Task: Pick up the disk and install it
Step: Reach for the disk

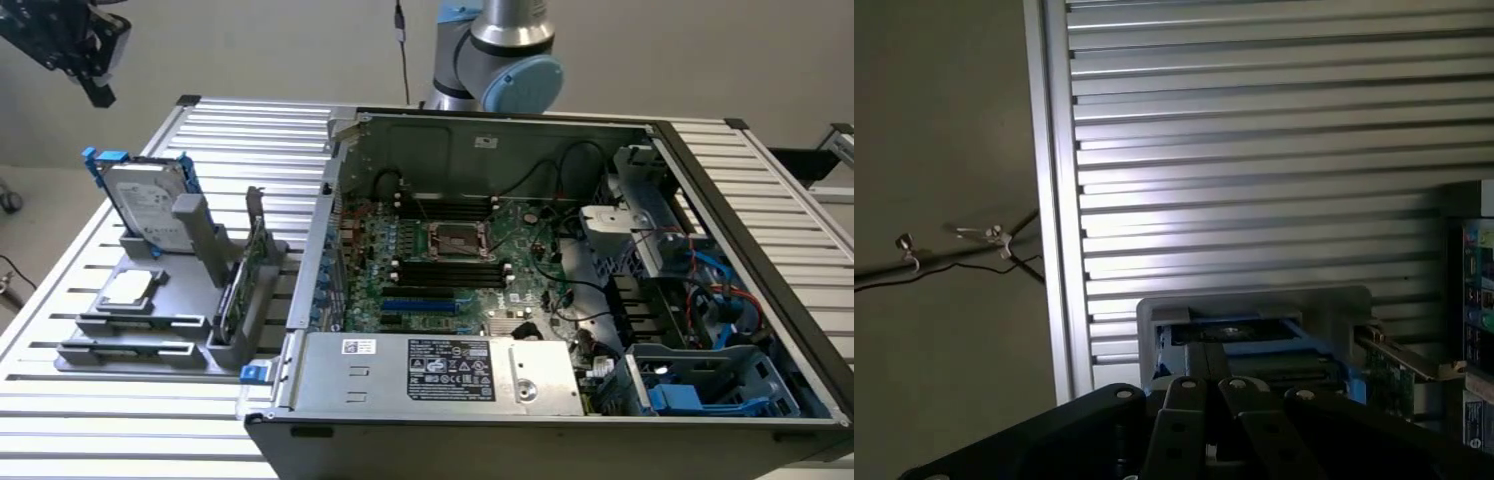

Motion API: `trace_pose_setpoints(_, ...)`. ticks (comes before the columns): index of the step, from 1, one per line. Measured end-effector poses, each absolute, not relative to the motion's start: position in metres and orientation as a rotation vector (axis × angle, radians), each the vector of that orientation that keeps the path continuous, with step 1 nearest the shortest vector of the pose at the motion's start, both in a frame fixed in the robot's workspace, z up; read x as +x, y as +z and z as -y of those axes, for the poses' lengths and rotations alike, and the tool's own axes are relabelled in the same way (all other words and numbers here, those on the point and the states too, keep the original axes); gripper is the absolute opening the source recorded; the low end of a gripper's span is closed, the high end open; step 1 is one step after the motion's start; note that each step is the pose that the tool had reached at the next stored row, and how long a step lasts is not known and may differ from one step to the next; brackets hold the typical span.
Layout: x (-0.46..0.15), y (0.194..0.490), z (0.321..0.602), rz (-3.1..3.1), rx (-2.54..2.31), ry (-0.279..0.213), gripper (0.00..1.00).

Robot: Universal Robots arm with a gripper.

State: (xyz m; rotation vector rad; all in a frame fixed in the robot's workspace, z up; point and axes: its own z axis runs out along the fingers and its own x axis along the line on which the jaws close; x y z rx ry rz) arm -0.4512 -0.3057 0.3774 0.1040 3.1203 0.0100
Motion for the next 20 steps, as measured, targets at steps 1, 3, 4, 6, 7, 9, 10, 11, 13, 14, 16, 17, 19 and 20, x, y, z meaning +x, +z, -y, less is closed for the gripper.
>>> trace_pose_setpoints(1, -0.451, 0.377, 0.306, -3.125, 0.100, 0.007, 0.11)
trace_pose_setpoints(3, -0.451, 0.376, 0.306, -3.135, 0.087, 0.005, 0.11)
trace_pose_setpoints(4, -0.451, 0.376, 0.307, -3.138, 0.080, 0.005, 0.11)
trace_pose_setpoints(6, -0.451, 0.376, 0.307, -3.143, 0.060, 0.004, 0.11)
trace_pose_setpoints(7, -0.451, 0.376, 0.308, -3.144, 0.049, 0.004, 0.11)
trace_pose_setpoints(9, -0.451, 0.375, 0.309, -3.145, 0.028, 0.004, 0.11)
trace_pose_setpoints(10, -0.451, 0.375, 0.309, -3.145, 0.018, 0.004, 0.11)
trace_pose_setpoints(11, -0.451, 0.375, 0.310, -3.145, 0.008, 0.004, 0.11)
trace_pose_setpoints(13, -0.451, 0.375, 0.311, -3.145, -0.012, 0.004, 0.11)
trace_pose_setpoints(14, -0.451, 0.375, 0.312, -3.145, -0.020, 0.004, 0.11)
trace_pose_setpoints(16, -0.451, 0.375, 0.314, -3.145, -0.034, 0.004, 0.11)
trace_pose_setpoints(17, -0.451, 0.375, 0.315, -3.145, -0.040, 0.004, 0.11)
trace_pose_setpoints(19, -0.450, 0.375, 0.317, -3.145, -0.049, 0.004, 0.11)
trace_pose_setpoints(20, -0.449, 0.375, 0.318, -3.145, -0.053, 0.003, 0.11)
